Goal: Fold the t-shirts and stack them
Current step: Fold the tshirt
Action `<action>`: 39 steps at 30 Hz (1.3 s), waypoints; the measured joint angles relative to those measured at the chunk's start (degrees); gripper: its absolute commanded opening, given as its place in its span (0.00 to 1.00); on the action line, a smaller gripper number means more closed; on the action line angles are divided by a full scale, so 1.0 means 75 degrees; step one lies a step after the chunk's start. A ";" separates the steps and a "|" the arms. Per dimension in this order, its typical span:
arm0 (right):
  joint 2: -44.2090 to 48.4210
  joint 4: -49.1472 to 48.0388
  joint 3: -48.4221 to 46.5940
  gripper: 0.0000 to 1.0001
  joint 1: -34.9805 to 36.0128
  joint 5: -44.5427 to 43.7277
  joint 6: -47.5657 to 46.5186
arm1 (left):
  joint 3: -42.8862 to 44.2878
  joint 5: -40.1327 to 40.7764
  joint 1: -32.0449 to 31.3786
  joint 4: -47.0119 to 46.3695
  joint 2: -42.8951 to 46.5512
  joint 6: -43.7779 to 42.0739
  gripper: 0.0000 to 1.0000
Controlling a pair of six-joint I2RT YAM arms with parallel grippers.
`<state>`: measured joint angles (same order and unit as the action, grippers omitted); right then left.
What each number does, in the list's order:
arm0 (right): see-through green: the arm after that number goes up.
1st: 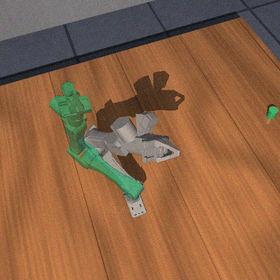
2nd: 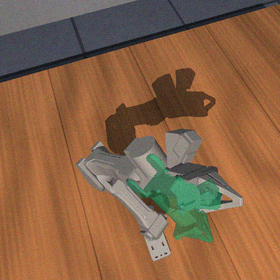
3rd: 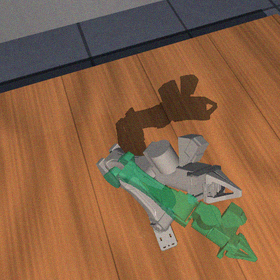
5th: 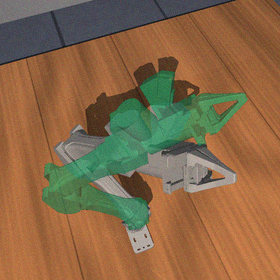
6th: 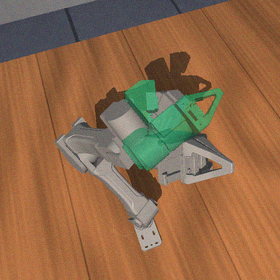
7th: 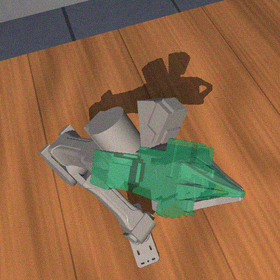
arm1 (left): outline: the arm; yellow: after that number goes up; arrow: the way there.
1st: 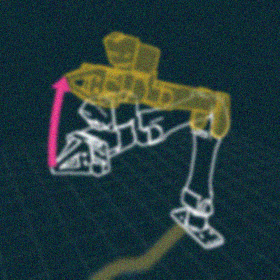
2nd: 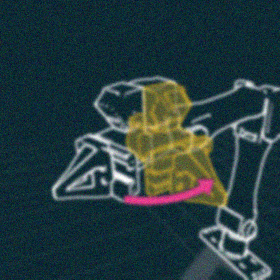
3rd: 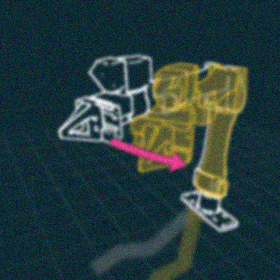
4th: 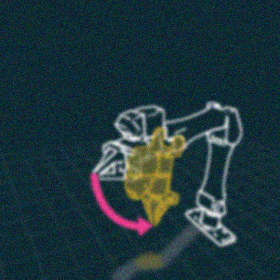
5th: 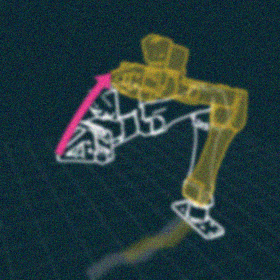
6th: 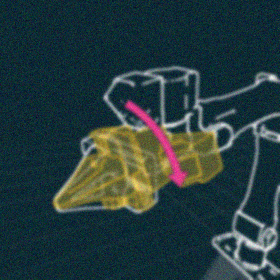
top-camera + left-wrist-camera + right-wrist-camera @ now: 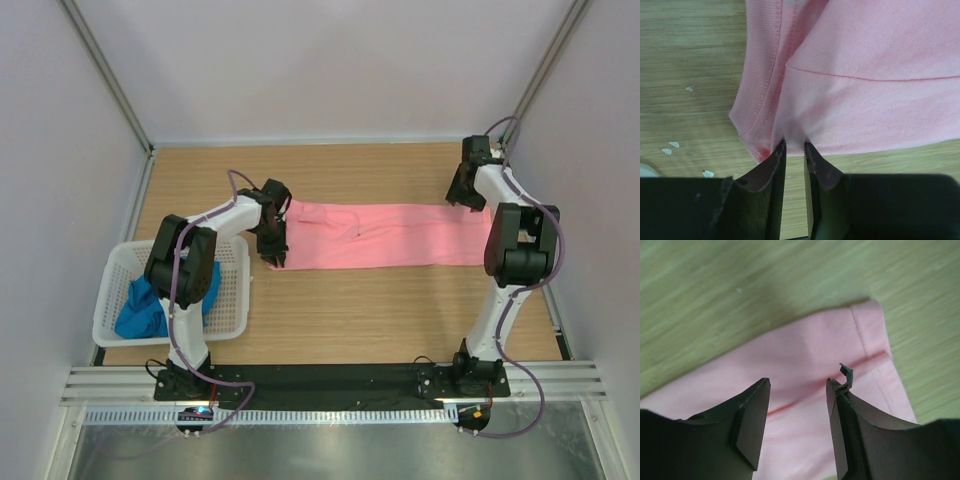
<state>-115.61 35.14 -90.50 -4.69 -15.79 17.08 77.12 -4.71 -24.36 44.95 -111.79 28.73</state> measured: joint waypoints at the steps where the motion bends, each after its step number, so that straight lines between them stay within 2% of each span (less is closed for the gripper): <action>1: 0.0093 0.0026 0.0131 0.56 -0.0055 0.0012 0.0029 | 0.0000 0.0000 0.0000 -0.0003 0.0000 -0.0029 0.22; 7: 0.1081 0.0271 0.1448 0.56 -0.0475 0.0312 0.0259 | -0.0003 0.0017 0.0000 -0.0012 0.0012 -0.0070 0.22; 13: 0.1314 0.0251 0.2363 0.55 -0.0901 0.0507 0.0463 | -0.0012 0.0017 0.0000 -0.0015 0.0117 -0.0070 0.22; 17: 0.1457 0.0291 0.3010 0.47 -0.1271 0.0691 0.0632 | -0.0009 0.0026 0.0000 -0.0006 0.0195 -0.0090 0.22; 21: 0.1816 0.0251 0.3485 0.31 -0.1816 0.0600 0.0781 | -0.0003 0.0026 0.0000 0.0009 0.0195 -0.0096 0.22; 25: 0.1839 0.0385 0.3570 0.29 -0.2107 0.0417 0.0950 | 0.0009 0.0026 0.0000 0.0017 0.0195 -0.0099 0.22; 31: 0.2151 0.0854 0.3628 0.42 -0.1950 0.0236 0.1058 | 0.0020 0.0023 0.0000 0.0096 0.0233 -0.0096 0.23; 32: 0.2305 0.0973 0.3617 0.48 -0.1827 0.0242 0.1096 | 0.0020 0.0023 -0.0003 0.0131 0.0265 -0.0096 0.24; 36: 0.2827 0.1422 0.2949 0.59 -0.0711 0.0373 0.1169 | 0.0029 0.0015 -0.0026 0.0268 0.0548 -0.0079 0.29; 39: 0.2900 0.1116 0.2253 0.60 0.0376 0.0764 0.1177 | 0.0128 -0.0026 -0.0047 0.0364 0.0833 -0.0029 0.34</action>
<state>-93.86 43.51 -73.60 -1.87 -10.07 25.91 78.08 -4.91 -24.71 47.68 -105.54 28.51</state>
